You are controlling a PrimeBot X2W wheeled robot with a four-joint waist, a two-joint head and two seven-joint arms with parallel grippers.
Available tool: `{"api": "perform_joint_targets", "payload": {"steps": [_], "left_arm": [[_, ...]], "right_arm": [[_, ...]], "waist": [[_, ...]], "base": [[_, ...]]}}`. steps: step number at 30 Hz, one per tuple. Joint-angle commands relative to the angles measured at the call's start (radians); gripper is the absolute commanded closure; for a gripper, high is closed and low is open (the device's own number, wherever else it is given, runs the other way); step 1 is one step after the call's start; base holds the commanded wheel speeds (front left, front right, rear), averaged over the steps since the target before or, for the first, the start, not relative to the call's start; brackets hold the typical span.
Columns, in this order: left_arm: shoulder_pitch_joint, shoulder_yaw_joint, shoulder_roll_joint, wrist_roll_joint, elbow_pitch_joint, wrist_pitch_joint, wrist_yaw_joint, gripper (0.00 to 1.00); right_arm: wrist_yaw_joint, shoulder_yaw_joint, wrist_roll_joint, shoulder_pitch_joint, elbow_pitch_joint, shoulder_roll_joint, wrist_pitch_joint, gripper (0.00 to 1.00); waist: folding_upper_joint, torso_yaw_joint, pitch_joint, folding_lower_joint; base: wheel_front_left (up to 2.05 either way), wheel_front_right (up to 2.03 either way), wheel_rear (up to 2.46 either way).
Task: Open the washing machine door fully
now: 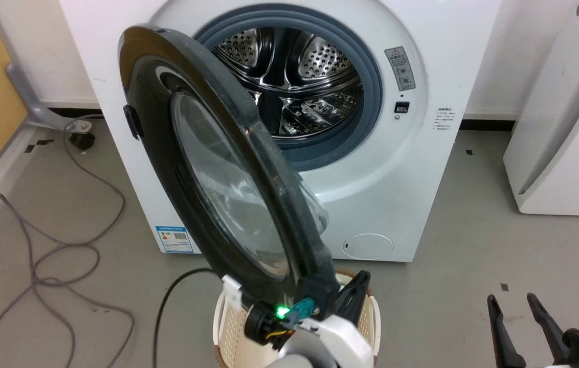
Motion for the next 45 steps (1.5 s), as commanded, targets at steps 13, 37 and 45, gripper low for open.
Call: {"api": "perform_joint_targets", "payload": {"steps": [13, 37, 45], "left_arm": [[0.223, 0.060, 0.248, 0.012, -0.343, -0.015, 0.190, 1.00], [0.394, 0.237, 0.444, 0.014, -0.612, -0.033, 0.380, 1.00], [0.408, 0.406, 0.468, -0.040, -0.529, -0.040, 0.312, 1.00]], "right_arm": [[0.001, -0.004, 0.003, 0.024, 0.001, 0.003, 0.008, 0.00], [0.001, -0.014, 0.013, 0.013, -0.033, 0.003, 0.009, 0.00], [0.001, -0.008, 0.016, 0.008, -0.030, 0.003, 0.010, 0.00]], "waist": [[0.0000, 0.049, 0.000, 0.0000], [0.0000, 0.353, 0.042, 0.0000], [0.0000, 0.341, 0.050, 0.0000]], "base": [[0.00, 0.00, 0.00], [0.00, 0.00, 0.00], [0.00, 0.00, 0.00]]}}
